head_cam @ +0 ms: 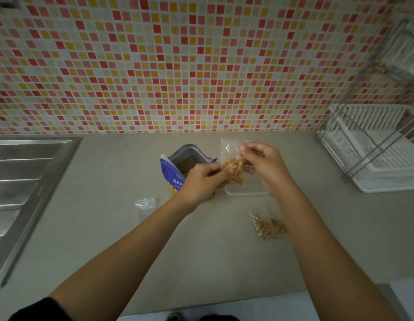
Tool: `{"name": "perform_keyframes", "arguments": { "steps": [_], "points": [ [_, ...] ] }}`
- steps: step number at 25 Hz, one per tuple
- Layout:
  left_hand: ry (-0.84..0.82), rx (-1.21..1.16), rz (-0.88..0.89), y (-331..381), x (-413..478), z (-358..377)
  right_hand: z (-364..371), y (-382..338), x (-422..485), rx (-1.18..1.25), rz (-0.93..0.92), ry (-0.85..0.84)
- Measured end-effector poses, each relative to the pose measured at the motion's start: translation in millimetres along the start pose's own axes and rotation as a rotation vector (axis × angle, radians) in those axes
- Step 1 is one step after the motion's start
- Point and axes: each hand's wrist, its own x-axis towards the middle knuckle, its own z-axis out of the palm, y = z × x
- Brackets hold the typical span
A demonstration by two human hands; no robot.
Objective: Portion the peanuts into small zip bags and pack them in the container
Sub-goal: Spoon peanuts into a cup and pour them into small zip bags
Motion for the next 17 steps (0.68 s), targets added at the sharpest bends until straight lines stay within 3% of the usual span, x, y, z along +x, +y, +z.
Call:
{"name": "perform_keyframes", "arguments": {
  "steps": [4, 6, 9, 13, 17],
  "points": [
    [-0.064, -0.053, -0.186, -57, -20, 38, -35, 65, -14, -0.124, 0.071, 0.005],
    [-0.071, 0.08, -0.24, -89, -31, 45, -47, 101, -22, -0.178, 0.126, 0.025],
    [-0.025, 0.565, -0.133, -136, -41, 40, -60, 148, -26, -0.269, 0.215, 0.047],
    [0.02, 1.0, 0.1, -180, -50, 24, -61, 182, -24, -0.308, 0.27, 0.057],
    [-0.031, 1.177, 0.112, -193, -56, 14, -57, 194, -15, -0.443, 0.203, 0.089]
  ]
}}
